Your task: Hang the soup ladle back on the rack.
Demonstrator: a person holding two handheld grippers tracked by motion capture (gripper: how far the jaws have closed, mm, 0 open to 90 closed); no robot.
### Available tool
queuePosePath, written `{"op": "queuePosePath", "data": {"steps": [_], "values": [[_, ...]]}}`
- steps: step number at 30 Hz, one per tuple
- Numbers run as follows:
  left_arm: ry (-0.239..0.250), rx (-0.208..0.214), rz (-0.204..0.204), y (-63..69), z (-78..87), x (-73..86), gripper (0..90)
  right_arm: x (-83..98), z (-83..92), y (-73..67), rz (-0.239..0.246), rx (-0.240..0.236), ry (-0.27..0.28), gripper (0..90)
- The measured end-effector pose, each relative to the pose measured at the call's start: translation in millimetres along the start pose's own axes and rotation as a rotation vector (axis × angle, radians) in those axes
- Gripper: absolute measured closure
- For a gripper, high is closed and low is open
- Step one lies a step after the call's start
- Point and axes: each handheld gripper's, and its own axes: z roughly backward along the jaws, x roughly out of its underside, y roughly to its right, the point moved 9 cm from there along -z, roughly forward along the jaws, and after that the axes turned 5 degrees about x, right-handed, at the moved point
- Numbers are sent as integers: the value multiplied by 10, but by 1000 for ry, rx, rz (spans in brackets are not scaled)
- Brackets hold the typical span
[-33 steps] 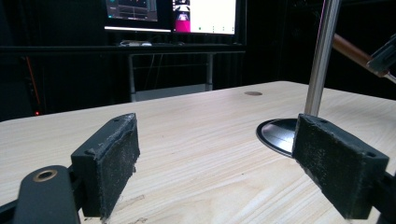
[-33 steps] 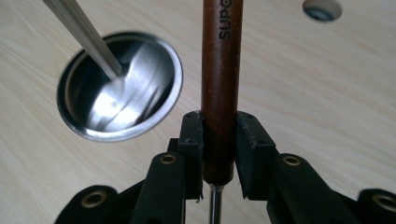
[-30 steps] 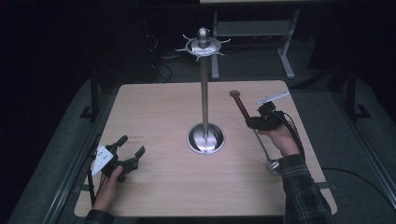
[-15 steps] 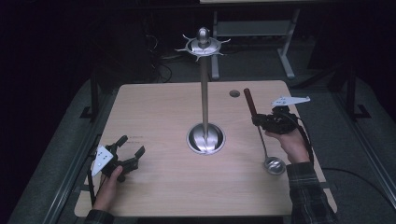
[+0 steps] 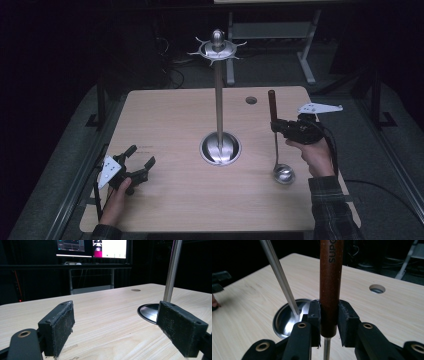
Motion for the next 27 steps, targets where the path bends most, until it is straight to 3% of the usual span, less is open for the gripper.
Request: {"op": "queuePosePath", "data": {"steps": [14, 27], "values": [[5, -2, -1, -1, -3, -4, 143, -230, 111, -149, 13, -45, 65, 733], [5, -4, 0, -2, -2, -5, 144, -554, 219, -319, 72, -93, 110, 732]]}}
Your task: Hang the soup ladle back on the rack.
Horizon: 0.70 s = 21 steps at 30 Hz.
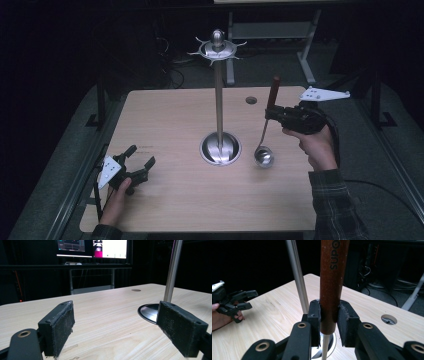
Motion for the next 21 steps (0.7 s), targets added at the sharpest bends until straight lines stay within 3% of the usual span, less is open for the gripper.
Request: {"op": "queuePosePath", "data": {"steps": [21], "values": [[-2, -1, -2, 0, 1, 1, 144, -566, -13, -399, 93, -103, 45, 732]]}}
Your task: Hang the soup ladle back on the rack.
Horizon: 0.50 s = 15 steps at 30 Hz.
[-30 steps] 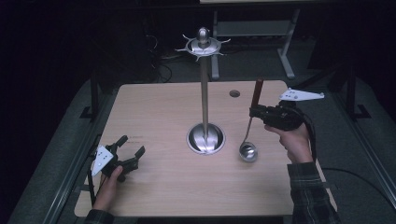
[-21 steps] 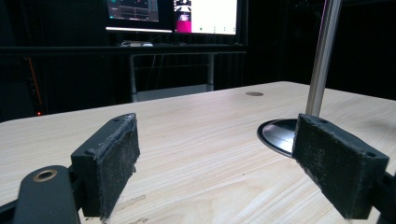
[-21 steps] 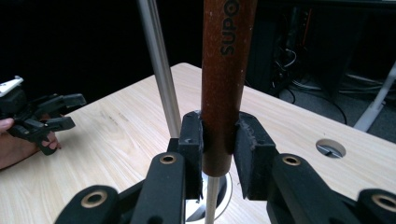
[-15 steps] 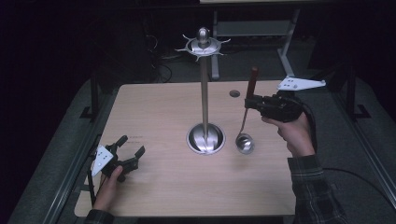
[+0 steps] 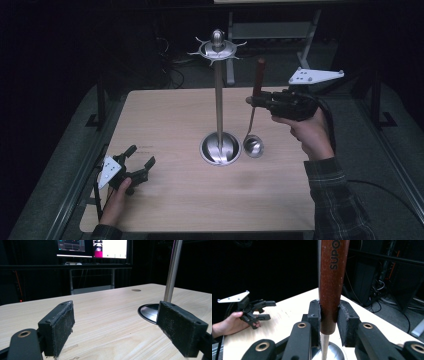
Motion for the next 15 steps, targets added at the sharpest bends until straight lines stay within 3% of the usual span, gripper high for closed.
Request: {"op": "queuePosePath", "data": {"steps": [15], "values": [[-1, 0, 1, 0, 1, 0, 143, -212, -83, -159, 37, -33, 6, 732]]}}
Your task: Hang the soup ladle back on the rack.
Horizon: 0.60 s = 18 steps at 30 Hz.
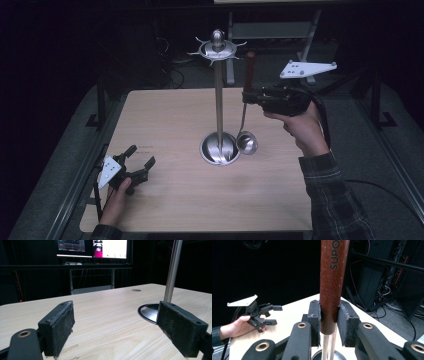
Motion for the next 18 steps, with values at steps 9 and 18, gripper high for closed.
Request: {"op": "queuePosePath", "data": {"steps": [9, 18], "values": [[0, 1, 0, 0, -1, 0, 144, -53, -76, 17, 6, 9, -15, 732], [0, 2, -1, 1, -2, 0, 143, -33, -162, 54, 7, 6, -34, 732]]}}
